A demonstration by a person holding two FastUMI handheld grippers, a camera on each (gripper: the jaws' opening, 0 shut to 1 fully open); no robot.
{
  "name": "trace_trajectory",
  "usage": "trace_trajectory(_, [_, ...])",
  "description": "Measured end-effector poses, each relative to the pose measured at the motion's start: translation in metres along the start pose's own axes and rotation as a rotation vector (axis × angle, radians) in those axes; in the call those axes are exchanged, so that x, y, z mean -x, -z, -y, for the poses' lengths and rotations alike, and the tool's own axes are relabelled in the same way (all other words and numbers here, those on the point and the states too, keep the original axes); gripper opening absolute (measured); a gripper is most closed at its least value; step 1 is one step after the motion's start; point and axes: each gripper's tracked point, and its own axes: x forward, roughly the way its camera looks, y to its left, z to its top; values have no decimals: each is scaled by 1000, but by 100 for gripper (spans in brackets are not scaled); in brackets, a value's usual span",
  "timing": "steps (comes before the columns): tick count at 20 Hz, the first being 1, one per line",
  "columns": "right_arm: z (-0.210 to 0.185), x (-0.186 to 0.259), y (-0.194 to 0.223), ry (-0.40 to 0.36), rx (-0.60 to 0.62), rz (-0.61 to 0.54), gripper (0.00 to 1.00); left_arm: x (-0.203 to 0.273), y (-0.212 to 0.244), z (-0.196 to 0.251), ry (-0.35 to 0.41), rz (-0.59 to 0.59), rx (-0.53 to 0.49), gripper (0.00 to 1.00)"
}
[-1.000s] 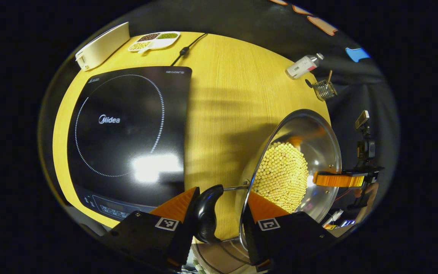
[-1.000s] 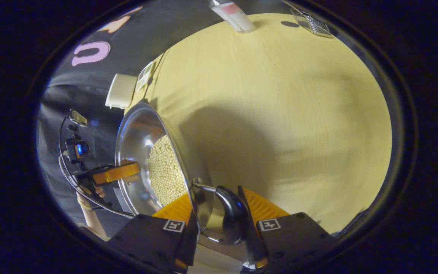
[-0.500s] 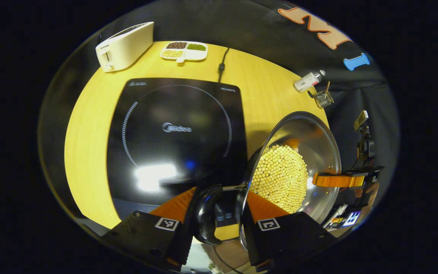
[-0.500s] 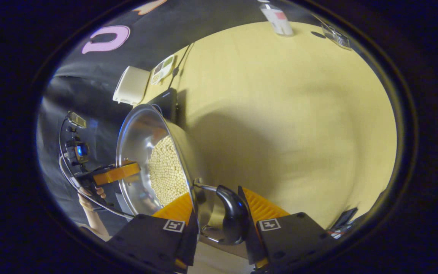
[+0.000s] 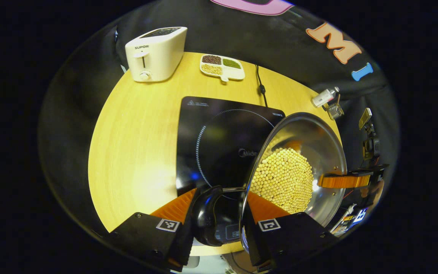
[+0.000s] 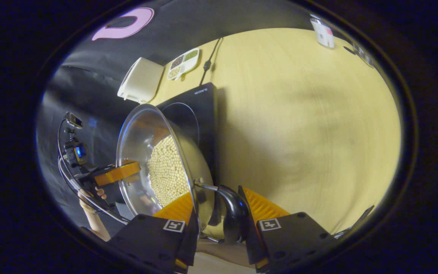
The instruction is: First push the handle of the pot to place it horizontally, then grasp the pot with both hands and set it on the induction cooktop.
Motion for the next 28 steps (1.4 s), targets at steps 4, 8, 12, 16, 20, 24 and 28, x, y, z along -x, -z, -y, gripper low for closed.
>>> trace_trajectory(4, [-19,-25,-16,5,-1,6,55,-1,-17,-22,-16,33,-10,60])
trace_trajectory(8, [-24,-37,-27,14,-11,10,55,-7,-26,-34,-31,44,-28,60])
trace_trajectory(12, [-27,-45,-42,18,-20,30,50,-13,-38,-40,-40,66,-39,60])
trace_trajectory(16, [-25,-57,-50,29,-17,36,50,-22,-44,-46,-50,74,-34,60])
trace_trajectory(20, [-22,-62,-55,25,-12,41,51,-26,-44,-47,-44,69,-23,61])
trace_trajectory(24, [-23,-63,-56,18,-5,46,50,-27,-41,-48,-39,65,-21,61])
trace_trajectory(28, [-22,-63,-56,21,0,49,50,-27,-41,-47,-37,76,-24,62])
